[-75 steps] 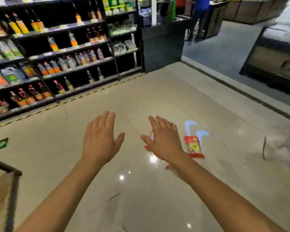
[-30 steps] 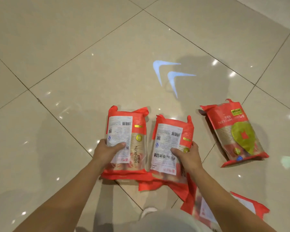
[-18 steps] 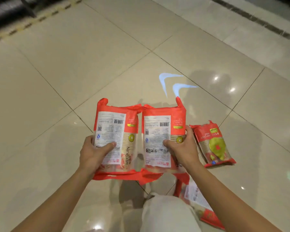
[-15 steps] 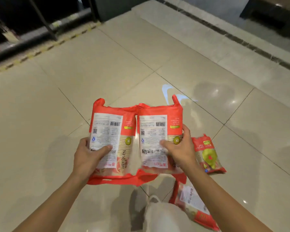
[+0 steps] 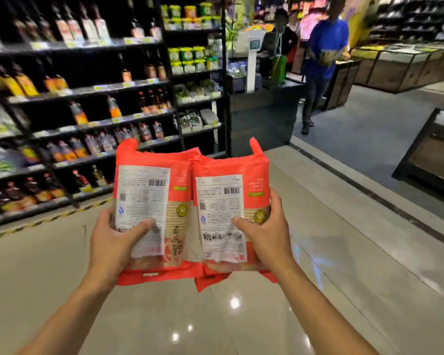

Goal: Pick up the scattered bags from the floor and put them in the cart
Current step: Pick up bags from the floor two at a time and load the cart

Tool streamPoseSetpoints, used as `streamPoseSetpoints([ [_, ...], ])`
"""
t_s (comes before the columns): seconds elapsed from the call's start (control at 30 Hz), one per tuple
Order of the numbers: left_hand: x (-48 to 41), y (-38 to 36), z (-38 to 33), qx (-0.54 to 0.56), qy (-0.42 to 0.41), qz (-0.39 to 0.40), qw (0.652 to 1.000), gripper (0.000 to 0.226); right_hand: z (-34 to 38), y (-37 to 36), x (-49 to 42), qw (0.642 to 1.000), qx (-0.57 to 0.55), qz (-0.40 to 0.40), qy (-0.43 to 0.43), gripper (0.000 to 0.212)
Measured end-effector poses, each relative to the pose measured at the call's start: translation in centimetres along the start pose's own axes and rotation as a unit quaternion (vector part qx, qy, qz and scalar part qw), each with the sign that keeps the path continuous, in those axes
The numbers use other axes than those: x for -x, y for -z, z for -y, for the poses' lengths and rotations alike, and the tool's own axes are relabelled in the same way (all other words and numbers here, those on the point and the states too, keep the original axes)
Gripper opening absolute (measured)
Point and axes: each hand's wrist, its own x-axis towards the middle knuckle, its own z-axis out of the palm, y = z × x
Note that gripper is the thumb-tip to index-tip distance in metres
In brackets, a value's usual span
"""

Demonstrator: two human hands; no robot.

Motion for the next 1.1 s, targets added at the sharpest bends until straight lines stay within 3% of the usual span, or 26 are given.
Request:
streamPoseSetpoints([
  [0.13,6.0,7.4,-2.8,0.023,0.002,-0.108,0.994,0.071,5.4,-2.2,2.8,0.995,-0.031,0.077,0.058,0.070],
  [0.2,10.2,11.1,-4.2,0.027,0.005,-0.164,0.986,0.064,7.6,-3.7,4.8,0.987,-0.057,0.128,0.081,0.071],
  [0.43,27.0,24.9,-5.3,0.009,0.027,-0.359,0.933,0.060,13.7,-11.1,17.7,0.938,-0.127,0.298,0.120,0.080],
  [0.63,45.0,36.3,-5.4,-0.010,0.042,-0.505,0.862,0.051,19.9,-15.5,34.9,0.857,-0.182,0.452,0.166,0.075],
  [0.8,61.9,44.4,-3.2,-0.013,0.064,-0.621,0.781,0.063,23.9,-17.4,51.8,0.783,-0.205,0.553,0.197,0.074],
  [1.1,92.5,56.0,0.3,-0.025,0.098,-0.753,0.650,0.059,27.1,-17.3,85.5,0.656,-0.229,0.686,0.215,0.075],
])
